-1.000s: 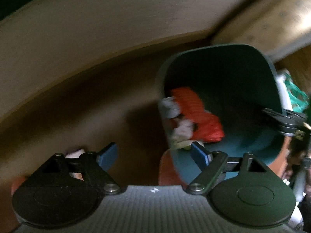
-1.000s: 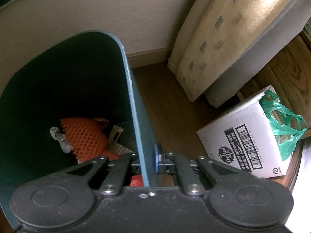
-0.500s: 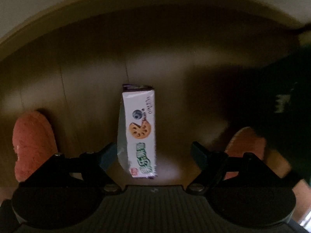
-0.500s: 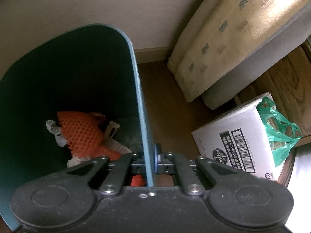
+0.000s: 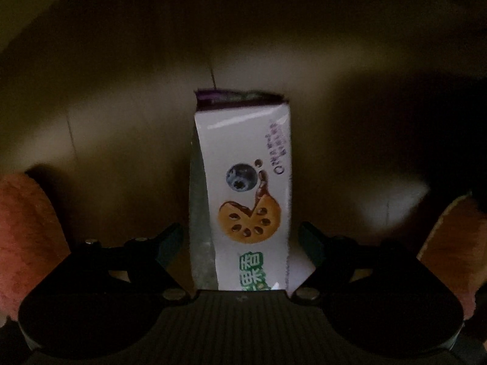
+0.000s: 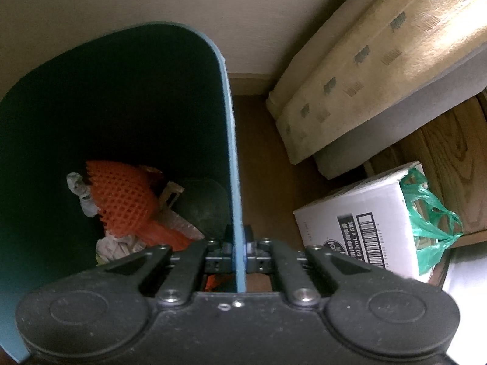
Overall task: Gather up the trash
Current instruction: 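Lower the left tool and grasp the white lotus-root snack packet, then carry the snack packet into the green bin and open the left tool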
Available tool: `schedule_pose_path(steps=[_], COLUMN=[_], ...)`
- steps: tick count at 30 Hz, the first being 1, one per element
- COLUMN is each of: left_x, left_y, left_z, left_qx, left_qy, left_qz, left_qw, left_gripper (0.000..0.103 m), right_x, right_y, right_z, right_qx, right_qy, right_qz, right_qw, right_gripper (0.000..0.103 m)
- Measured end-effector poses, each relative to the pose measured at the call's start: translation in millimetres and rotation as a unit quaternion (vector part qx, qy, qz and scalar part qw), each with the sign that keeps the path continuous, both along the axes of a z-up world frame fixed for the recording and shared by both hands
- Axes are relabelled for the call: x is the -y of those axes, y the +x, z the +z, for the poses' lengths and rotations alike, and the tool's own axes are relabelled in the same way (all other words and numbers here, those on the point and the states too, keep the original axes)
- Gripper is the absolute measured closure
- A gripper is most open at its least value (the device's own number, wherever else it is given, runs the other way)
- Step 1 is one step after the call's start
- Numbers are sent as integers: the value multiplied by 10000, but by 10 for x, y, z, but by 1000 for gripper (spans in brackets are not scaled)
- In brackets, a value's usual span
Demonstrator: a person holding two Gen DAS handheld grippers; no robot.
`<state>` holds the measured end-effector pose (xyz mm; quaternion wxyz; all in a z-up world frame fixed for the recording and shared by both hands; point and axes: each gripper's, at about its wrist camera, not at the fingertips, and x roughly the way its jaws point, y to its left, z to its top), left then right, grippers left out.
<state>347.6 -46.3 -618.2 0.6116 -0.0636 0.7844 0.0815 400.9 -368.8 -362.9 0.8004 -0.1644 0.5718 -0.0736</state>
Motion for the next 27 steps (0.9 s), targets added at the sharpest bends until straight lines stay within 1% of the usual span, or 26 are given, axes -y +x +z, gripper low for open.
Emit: schedule_pose_path(steps=[4, 6, 7, 9, 11, 15, 17, 20, 22, 23, 25, 27], left_x=[-48, -72, -83, -104, -102, -58, -31, -11, 6, 30, 63, 104], left_y=[-18, -12, -15, 7, 22, 58, 69, 112, 150, 175, 226, 270], left_z=[-92, -108, -111, -100, -79, 37, 130, 300, 454, 549, 784, 1039], left_qx=[0, -11, -8, -20, -29, 152, 234, 414, 550, 621, 815, 1016], left_qy=[-24, -26, -21, -42, -4, 20, 52, 45, -4, -3, -42, -83], left_qz=[34, 60, 81, 135, 149, 92, 73, 91, 71, 47, -37, -102], left_qw=[10000, 10000, 10000, 9999, 9999, 9998, 9997, 9991, 9985, 9981, 9967, 9947], left_gripper=[21, 22, 25, 53, 60, 62, 63, 63, 63, 63, 63, 63], right_x=[-29, -41, -44, -43, -39, -5, -21, -20, -21, -2, 39, 7], right_y=[16, 23, 23, 26, 27, 24, 16, 9, 8, 11, 22, 17], right_z=[-16, -17, -15, -9, -1, 40, 58, 76, 78, 90, 120, 134], right_qx=[-25, -34, -40, -54, -65, -74, -26, 62, 75, 93, 112, 123], right_qy=[-89, -97, -98, -109, -72, 132, 125, 253, 282, 386, 602, 609], right_qz=[1, 1, -1, 7, -6, -93, -83, -172, -185, -266, -406, -349], right_qw=[10000, 9999, 9999, 9999, 10000, 9998, 9999, 9995, 9994, 9989, 9973, 9975], right_gripper=[99, 99, 99, 99, 100, 102, 102, 101, 100, 99, 97, 96])
